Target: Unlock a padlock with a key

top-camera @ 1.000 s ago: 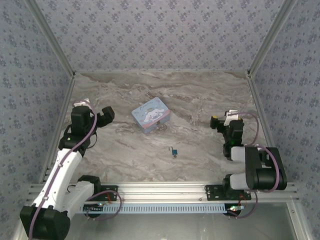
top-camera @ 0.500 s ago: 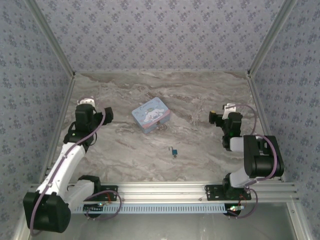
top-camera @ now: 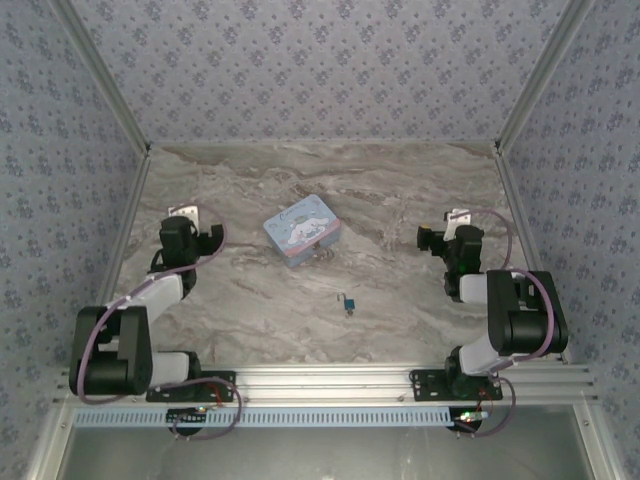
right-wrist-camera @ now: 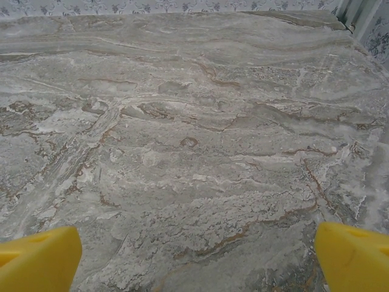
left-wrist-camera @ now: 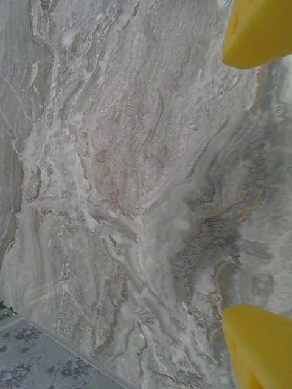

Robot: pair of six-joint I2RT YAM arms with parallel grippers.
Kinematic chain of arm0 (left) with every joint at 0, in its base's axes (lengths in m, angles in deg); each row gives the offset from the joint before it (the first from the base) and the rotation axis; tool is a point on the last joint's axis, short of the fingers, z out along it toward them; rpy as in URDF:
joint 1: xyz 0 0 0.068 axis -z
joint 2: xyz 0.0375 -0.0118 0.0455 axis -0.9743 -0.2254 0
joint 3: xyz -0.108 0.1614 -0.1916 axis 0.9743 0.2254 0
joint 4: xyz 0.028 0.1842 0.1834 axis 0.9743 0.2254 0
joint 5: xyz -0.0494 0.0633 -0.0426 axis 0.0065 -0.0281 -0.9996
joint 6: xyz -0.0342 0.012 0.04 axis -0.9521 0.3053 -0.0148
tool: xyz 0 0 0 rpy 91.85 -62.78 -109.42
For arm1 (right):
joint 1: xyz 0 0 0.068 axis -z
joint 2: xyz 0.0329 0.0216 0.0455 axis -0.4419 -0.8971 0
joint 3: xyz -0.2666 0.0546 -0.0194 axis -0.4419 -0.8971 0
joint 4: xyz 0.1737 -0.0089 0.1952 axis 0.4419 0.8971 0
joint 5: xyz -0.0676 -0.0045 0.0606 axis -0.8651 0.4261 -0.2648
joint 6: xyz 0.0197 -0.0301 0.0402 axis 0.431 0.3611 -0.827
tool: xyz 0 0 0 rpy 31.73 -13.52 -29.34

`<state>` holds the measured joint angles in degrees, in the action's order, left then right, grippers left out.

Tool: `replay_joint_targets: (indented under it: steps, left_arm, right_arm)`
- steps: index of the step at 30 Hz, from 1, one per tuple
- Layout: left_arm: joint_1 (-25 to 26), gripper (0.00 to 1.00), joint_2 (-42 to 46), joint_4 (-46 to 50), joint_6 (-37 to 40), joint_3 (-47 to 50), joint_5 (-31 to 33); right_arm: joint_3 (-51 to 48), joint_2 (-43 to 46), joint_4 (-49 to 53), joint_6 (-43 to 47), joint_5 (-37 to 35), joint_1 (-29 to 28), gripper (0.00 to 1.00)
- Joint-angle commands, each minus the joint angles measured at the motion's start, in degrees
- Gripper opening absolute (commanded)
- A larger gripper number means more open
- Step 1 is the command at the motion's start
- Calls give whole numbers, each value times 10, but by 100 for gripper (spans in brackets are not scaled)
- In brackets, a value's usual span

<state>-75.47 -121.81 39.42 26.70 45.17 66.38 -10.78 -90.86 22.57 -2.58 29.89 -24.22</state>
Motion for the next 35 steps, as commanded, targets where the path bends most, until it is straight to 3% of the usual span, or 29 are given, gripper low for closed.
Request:
replay_joint_targets:
  steps: [1,8,12,14,35]
  left_arm:
    - [-9,99,-33,-120,18,15,-31]
    - [-13,99,-128,-299,23,70,-55]
    - [-19,99,-124,-239,17,45,-65]
    - [-40,99,-126,-241,-3,43,-78]
    - [-33,100,-125,-239,2,42,-65]
  right_arm:
    - [5,-5,1,2,-3,1,100]
    - [5,-5,1,3,-5,0,100]
    - [5,-5,1,3,-5,0,100]
    - [5,-5,1,4,-6,-1,100]
    - [5,-4,2,4,-7,-1,100]
